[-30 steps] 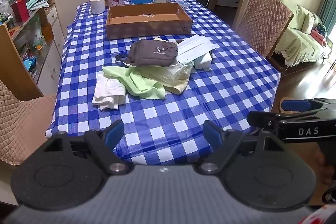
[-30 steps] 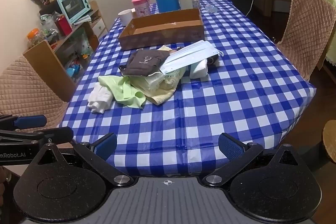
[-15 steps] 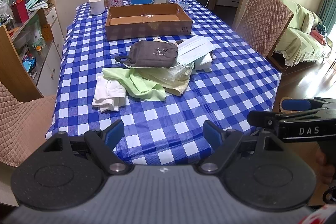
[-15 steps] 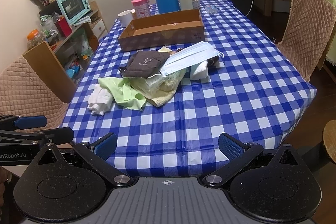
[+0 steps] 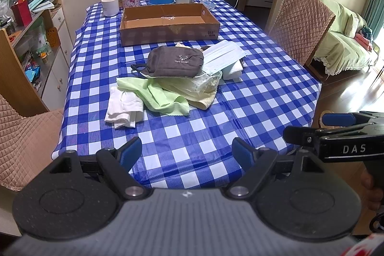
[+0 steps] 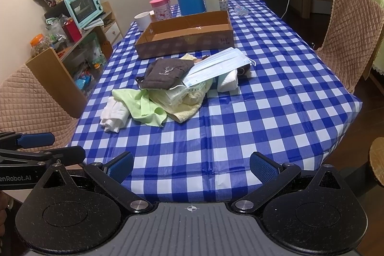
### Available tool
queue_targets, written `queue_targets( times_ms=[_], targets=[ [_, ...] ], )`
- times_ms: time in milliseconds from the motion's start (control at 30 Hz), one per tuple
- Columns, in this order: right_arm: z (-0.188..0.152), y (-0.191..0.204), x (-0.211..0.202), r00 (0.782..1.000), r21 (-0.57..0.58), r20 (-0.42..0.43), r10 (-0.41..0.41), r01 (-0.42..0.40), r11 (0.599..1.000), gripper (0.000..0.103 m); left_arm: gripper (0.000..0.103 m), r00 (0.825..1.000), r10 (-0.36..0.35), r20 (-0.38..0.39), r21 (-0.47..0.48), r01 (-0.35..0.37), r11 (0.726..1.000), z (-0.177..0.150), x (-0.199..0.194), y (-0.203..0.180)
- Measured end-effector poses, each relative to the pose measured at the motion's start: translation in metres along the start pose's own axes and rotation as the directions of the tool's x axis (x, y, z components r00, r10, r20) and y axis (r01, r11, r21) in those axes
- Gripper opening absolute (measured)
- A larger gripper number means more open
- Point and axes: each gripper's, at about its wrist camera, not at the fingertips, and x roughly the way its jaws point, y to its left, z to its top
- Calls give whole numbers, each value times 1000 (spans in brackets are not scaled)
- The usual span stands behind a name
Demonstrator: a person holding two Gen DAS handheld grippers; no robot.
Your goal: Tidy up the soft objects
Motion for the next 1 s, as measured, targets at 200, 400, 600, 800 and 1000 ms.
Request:
queue_targets(
  times_ms=[200,400,600,800,1000],
  targets=[
    [0,0,0,1000,0,0,0,0,1000,103,81,1000,1,0,-1,-1,1000,0,0,0],
    [1,0,0,1000,0,0,0,0,1000,103,81,1000,0,-1,1,0,1000,0,0,0],
    [1,1,1,1000,0,-1,-1,1,1000,103,81,1000,0,-1,0,0,1000,0,0,0],
    [1,1,2,1000,0,-1,-1,1,1000,103,81,1000,-1,-1,0,1,1000,0,0,0],
    [1,1,3,1000,1,-3,0,0,1000,103,81,1000,0,-1,1,0,1000,0,0,0]
  ],
)
